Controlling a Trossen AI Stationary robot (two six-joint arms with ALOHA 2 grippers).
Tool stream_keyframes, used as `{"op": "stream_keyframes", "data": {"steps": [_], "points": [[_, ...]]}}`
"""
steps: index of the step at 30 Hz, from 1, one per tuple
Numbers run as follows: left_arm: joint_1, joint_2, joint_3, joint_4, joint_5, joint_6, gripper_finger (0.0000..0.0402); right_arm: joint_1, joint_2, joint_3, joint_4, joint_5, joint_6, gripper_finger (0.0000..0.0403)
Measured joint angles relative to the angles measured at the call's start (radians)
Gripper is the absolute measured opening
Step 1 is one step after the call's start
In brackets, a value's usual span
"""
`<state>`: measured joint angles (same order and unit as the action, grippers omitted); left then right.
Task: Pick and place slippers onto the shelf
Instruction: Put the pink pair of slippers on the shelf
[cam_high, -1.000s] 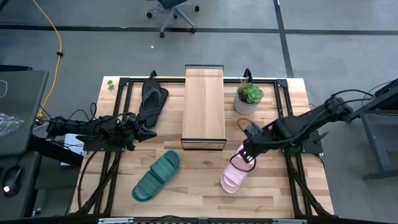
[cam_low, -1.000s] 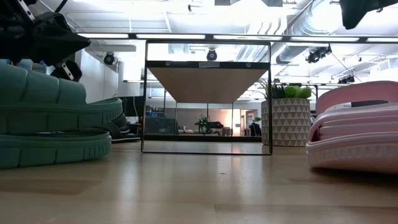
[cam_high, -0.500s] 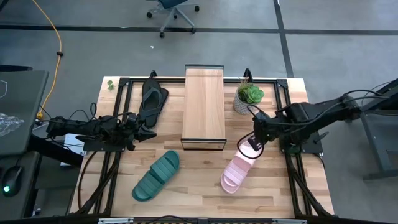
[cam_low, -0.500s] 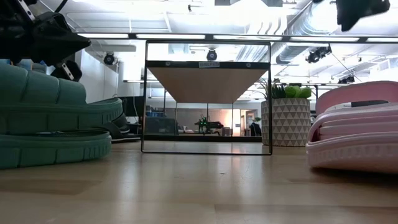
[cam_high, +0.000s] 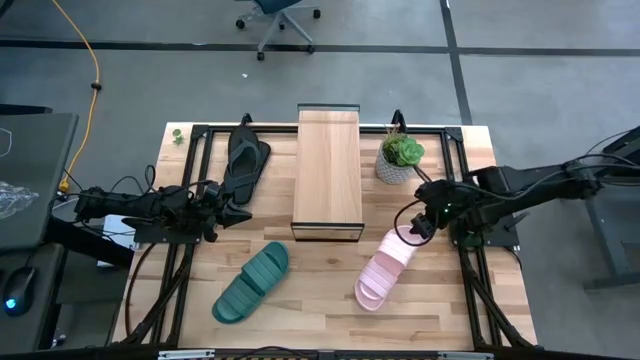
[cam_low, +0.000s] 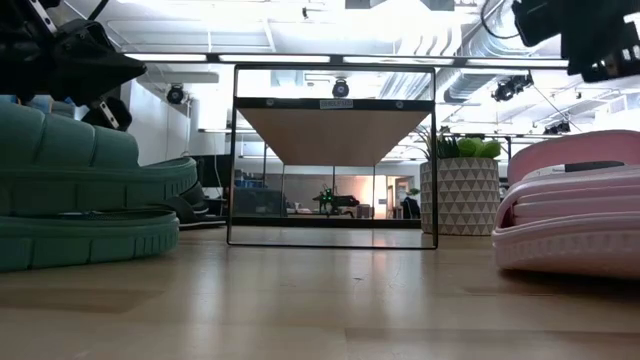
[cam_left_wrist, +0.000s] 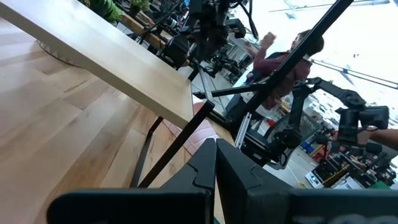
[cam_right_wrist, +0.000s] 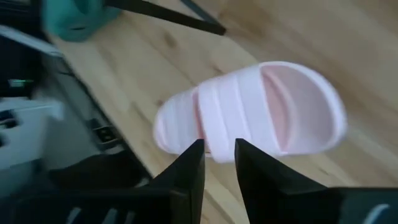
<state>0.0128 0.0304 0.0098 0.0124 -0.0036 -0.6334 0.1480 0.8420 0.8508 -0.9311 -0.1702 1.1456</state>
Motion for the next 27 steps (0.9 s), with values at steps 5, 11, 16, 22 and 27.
{"op": "stream_keyframes", "data": {"steps": [5,11,16,22,27], "points": [[0.0,0.0,0.0,0.0,0.0,-0.003,0.0001,-0.037,-0.08,-0.104,0.083,-0.055,0.005,0.0101],[0.0,0.0,0.0,0.0,0.0,-0.027,0.0001,-0.08,-0.102,-0.185,0.084,-0.112,-0.068,0.0135],[0.0,0.0,0.0,0.001,0.0,-0.029,0.0001,-0.129,-0.102,-0.238,0.098,-0.179,-0.13,0.0146],[0.0,0.0,0.0,0.001,-0.005,-0.03,0.0001,-0.186,-0.103,-0.289,0.145,-0.236,-0.182,0.0152],[0.0,0.0,0.0,0.001,-0.008,-0.044,0.0001,-0.214,-0.102,-0.342,0.235,-0.289,-0.186,0.0152]]}}
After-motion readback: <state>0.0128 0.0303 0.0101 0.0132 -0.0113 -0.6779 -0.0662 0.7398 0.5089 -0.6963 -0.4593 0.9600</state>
